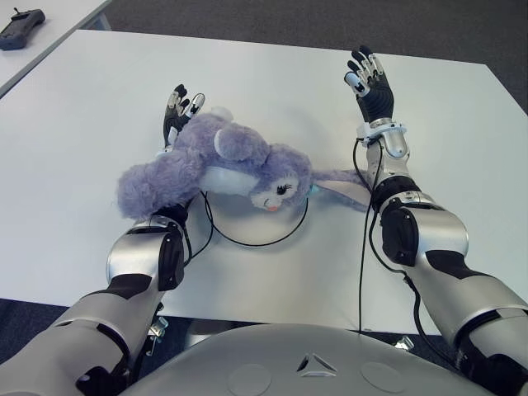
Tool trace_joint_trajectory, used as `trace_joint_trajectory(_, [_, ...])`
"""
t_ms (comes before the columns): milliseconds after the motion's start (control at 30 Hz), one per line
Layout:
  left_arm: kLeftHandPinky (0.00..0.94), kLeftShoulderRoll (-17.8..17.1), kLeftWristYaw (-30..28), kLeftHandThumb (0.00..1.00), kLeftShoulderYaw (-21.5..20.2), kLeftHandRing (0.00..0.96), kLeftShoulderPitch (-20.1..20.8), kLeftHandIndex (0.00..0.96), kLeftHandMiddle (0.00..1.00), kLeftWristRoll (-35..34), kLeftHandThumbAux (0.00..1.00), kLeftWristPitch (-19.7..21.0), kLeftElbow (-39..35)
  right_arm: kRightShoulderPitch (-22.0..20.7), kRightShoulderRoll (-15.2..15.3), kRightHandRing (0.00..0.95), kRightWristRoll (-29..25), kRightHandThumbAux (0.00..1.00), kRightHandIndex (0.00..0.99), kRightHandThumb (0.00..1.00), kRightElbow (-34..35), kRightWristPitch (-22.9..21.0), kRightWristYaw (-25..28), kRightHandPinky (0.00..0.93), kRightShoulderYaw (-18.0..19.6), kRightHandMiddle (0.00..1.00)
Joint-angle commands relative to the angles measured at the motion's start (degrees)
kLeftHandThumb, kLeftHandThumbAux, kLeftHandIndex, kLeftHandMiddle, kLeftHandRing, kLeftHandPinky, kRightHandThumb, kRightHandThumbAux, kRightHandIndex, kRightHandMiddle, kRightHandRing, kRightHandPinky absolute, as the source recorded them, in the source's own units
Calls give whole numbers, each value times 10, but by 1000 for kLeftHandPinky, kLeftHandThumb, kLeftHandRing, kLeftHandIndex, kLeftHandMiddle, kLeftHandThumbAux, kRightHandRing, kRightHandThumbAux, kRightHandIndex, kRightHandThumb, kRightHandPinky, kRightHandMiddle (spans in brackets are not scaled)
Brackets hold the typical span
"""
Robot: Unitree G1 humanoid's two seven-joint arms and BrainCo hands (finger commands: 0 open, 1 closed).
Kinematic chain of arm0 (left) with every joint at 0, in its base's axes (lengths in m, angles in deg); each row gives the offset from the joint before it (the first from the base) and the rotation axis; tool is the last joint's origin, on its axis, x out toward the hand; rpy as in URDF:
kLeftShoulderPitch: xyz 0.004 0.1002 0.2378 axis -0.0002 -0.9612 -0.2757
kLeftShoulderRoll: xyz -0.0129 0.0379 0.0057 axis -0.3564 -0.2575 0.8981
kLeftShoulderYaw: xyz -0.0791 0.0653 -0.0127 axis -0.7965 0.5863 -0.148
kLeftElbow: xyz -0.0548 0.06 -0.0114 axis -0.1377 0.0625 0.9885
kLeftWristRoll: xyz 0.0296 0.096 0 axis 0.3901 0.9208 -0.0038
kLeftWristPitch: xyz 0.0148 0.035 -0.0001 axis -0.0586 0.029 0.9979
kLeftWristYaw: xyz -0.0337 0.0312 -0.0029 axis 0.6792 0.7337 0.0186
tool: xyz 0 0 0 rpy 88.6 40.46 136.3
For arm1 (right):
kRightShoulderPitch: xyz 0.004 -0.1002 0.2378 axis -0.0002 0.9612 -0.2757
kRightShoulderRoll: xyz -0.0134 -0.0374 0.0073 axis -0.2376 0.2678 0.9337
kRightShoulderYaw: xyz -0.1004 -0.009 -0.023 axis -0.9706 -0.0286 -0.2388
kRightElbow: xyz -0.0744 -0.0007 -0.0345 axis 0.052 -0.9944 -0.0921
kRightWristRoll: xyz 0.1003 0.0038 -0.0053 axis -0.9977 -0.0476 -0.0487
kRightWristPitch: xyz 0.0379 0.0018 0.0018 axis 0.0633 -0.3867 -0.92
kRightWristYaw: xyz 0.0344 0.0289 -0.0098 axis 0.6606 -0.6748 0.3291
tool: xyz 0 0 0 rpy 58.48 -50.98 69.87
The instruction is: Put the doll into the plate.
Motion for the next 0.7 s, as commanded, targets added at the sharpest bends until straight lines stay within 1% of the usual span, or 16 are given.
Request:
trace_joint_trajectory(33, [0, 30, -4, 0, -2, 0, -122, 0, 54, 1, 444, 72, 85, 16, -2, 0, -4, 641, 49, 0, -18, -40, -2, 0, 26, 32])
trace_joint_trajectory(233, [0, 31, -3, 0, -4, 2, -123, 0, 61, -1, 444, 71, 85, 19, -4, 0, -19, 635, 55, 0, -19, -52, 8, 0, 52, 36])
trace_joint_trajectory(367, [0, 31, -3, 0, -2, 1, -124, 0, 60, 1, 441, 69, 84, 21, -5, 0, -31, 653, 56, 0, -19, -59, 16, 0, 72, 41])
trace_joint_trajectory(700, [0, 29, -2, 0, -1, 3, -125, 0, 59, 3, 428, 65, 84, 29, -9, 23, -42, 671, 62, 0, -19, -67, 31, 31, 108, 58])
